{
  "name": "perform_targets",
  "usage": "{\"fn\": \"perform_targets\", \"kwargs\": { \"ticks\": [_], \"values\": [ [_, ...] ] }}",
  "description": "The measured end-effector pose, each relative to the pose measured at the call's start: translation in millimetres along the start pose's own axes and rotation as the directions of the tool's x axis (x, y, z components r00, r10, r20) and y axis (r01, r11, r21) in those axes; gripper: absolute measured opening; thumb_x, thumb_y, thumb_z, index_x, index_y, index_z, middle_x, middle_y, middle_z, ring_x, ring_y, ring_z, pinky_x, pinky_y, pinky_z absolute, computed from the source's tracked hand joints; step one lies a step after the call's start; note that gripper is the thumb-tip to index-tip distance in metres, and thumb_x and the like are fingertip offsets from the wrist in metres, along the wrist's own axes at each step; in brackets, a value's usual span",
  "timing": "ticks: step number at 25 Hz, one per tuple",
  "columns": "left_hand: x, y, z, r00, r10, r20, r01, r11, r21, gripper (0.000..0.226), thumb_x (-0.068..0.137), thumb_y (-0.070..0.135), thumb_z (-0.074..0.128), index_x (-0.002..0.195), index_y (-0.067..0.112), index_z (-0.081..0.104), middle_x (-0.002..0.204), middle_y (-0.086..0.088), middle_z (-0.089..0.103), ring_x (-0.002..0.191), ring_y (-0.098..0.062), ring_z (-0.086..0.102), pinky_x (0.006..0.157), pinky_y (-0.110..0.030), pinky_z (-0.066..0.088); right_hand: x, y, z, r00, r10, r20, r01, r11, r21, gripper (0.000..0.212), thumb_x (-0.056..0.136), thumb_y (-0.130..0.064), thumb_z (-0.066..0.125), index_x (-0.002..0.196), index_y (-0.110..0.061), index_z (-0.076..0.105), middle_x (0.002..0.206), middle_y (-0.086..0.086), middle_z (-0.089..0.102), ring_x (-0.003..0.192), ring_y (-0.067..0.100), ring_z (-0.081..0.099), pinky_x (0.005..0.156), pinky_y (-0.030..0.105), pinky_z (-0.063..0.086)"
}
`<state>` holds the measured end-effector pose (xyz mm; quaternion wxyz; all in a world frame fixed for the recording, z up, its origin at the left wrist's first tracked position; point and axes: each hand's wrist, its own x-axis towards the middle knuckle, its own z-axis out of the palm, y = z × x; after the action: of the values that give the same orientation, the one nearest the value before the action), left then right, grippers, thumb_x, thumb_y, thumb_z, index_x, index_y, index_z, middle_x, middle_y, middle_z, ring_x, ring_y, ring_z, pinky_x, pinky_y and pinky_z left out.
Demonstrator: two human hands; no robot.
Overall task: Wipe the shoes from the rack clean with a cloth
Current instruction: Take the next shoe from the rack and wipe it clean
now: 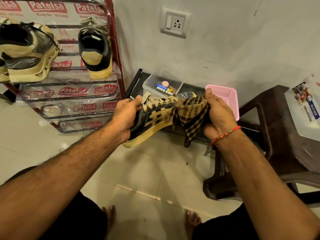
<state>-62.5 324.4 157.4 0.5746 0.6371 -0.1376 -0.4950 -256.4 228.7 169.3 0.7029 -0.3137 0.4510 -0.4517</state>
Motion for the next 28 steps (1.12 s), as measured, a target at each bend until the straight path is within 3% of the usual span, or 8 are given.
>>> {"fn": "perform_targets", "kwargs": {
  "ticks": [4,10,15,18,20,22,24,28],
  "values": [
    [3.4,-1.6,0.0,1.000,0.002,-0.004,-0.002,1.000,-0.011,0.027,0.105,0.031,0.055,0.117,0.011,0.068,0.097,-0.004,0.080,0.080,-0.016,0.078,0.055,-0.024,0.057,-5.4,-8.5,1.9,0.976,-0.030,0.215,-0.037,0.953,0.299,0.060,0.078,0.007,0.067,0.131,-0.015,0.053,0.113,0.019,0.067,0.107,0.032,0.068,0.096,0.048,0.054],
    [3.2,-4.7,2.7,1.000,0.012,-0.014,-0.012,0.999,0.029,0.027,0.105,0.030,0.056,0.116,0.008,0.067,0.091,-0.003,0.079,0.070,-0.011,0.076,0.050,-0.019,0.054,-13.0,-11.4,1.9,0.949,-0.281,0.145,0.312,0.902,-0.299,0.037,0.092,0.004,0.058,0.127,-0.009,0.062,0.095,0.005,0.068,0.093,0.017,0.068,0.069,0.025,0.057],
    [2.8,-2.7,4.0,1.000,0.000,0.005,0.001,1.000,-0.005,0.031,0.105,0.030,0.055,0.122,0.006,0.066,0.099,-0.008,0.079,0.071,-0.013,0.076,0.050,-0.021,0.055,-21.2,-23.2,-1.9,0.633,-0.729,0.260,0.761,0.525,-0.380,0.028,0.086,-0.004,0.062,0.113,-0.006,0.070,0.107,-0.010,0.072,0.126,0.015,0.056,0.099,0.039,0.051],
    [2.3,-3.2,3.8,1.000,-0.005,0.008,0.005,1.000,0.010,0.032,0.105,0.030,0.055,0.123,0.006,0.066,0.098,-0.007,0.079,0.074,-0.014,0.077,0.050,-0.021,0.055,-20.4,-18.7,0.4,0.714,-0.677,0.177,0.697,0.664,-0.271,0.031,0.089,-0.002,0.065,0.120,0.001,0.062,0.102,-0.004,0.069,0.103,0.015,0.065,0.092,0.035,0.055],
    [2.3,-3.4,3.7,1.000,-0.007,0.008,0.006,1.000,0.018,0.032,0.105,0.030,0.055,0.123,0.007,0.066,0.097,-0.006,0.080,0.076,-0.014,0.077,0.051,-0.021,0.056,-18.6,-21.9,-2.3,0.760,-0.645,0.073,0.632,0.710,-0.310,0.047,0.086,-0.009,0.074,0.130,-0.009,0.057,0.115,0.002,0.062,0.110,0.018,0.063,0.098,0.038,0.054],
    [2.4,-2.2,2.9,1.000,-0.006,0.009,0.006,1.000,0.012,0.031,0.105,0.030,0.055,0.123,0.008,0.066,0.097,-0.005,0.080,0.077,-0.014,0.077,0.052,-0.021,0.056,-16.7,-24.6,-9.5,0.645,-0.761,0.073,0.683,0.530,-0.503,0.059,0.083,-0.002,0.069,0.137,-0.012,0.049,0.131,-0.004,0.054,0.122,0.010,0.056,0.105,0.036,0.049],
    [3.3,-2.0,2.6,1.000,-0.014,0.011,0.014,1.000,0.015,0.032,0.105,0.032,0.055,0.124,0.008,0.065,0.098,-0.004,0.080,0.082,-0.016,0.078,0.059,-0.024,0.057,-17.3,-20.2,-9.1,0.491,-0.828,0.272,0.740,0.231,-0.631,0.065,0.080,0.007,0.061,0.140,-0.013,0.046,0.132,-0.012,0.052,0.118,0.000,0.055,0.104,0.029,0.049],
    [8.2,-5.3,1.5,0.998,-0.062,0.015,0.062,0.998,-0.025,0.029,0.104,0.033,0.056,0.115,0.010,0.070,0.103,-0.003,0.079,0.085,-0.016,0.076,0.073,-0.032,0.057,-22.3,18.9,3.4,0.526,-0.489,0.696,0.772,-0.071,-0.632,0.078,0.077,-0.004,0.071,0.142,-0.024,0.033,0.131,0.006,0.058,0.120,0.024,0.054,0.101,0.047,0.044]
  ]
}}
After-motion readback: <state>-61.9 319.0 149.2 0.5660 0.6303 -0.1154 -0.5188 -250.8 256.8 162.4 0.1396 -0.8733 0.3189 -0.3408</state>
